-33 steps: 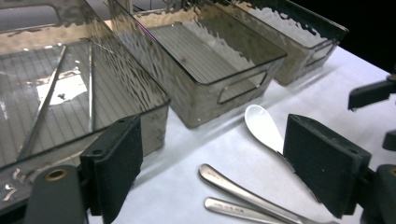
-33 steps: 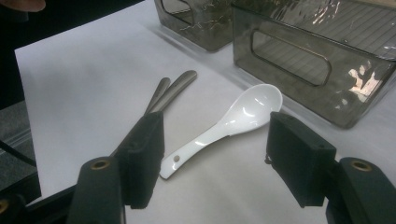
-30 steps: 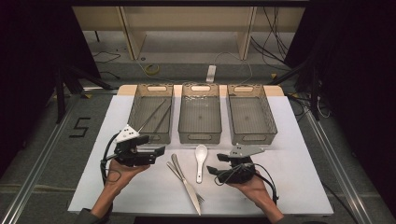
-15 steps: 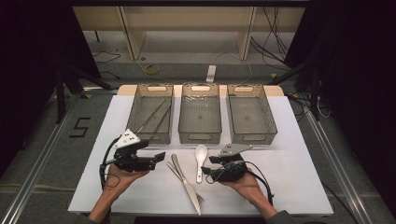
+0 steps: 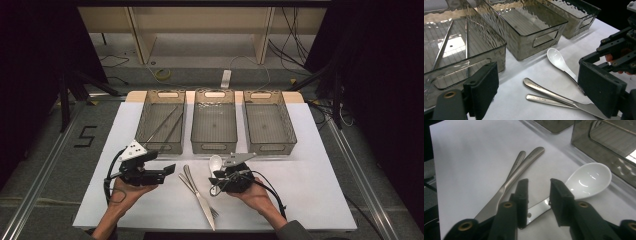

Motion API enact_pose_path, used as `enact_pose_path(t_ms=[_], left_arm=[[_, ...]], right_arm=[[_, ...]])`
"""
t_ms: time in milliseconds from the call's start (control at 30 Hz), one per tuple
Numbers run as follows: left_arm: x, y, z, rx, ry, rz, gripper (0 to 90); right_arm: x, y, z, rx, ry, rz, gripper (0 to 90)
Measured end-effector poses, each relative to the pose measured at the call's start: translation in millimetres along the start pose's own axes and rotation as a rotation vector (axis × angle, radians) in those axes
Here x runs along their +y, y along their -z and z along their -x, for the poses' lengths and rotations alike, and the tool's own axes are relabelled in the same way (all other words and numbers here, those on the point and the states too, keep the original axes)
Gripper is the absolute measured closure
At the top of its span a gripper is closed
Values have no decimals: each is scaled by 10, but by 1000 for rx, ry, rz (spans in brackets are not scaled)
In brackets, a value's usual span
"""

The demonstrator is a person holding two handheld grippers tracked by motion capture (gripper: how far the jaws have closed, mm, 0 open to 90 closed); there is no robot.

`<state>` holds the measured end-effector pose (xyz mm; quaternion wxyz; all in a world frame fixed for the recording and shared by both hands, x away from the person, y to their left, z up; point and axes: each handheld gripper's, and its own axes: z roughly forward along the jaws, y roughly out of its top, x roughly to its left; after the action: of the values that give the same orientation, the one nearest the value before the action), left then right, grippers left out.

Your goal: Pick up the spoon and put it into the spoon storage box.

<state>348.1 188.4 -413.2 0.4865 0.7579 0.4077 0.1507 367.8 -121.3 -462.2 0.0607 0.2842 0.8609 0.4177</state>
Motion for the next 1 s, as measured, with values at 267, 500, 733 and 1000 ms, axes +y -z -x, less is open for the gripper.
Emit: enact_pose_path(t_ms=[267, 500, 733, 1000], left_arm=[[-3, -19, 22, -3, -17, -10, 167], [-12, -10, 14, -7, -13, -13, 167], [-21, -6, 25, -10, -29, -14, 167], [-24, -16, 35, -8, -39, -15, 167]], right_arm=[[7, -118, -23, -1, 15, -40, 834], [-3, -173, -20, -4, 25, -61, 900], [-3, -238, -59, 2, 37, -80, 900], [-37, -328, -99, 21, 59, -121, 900]])
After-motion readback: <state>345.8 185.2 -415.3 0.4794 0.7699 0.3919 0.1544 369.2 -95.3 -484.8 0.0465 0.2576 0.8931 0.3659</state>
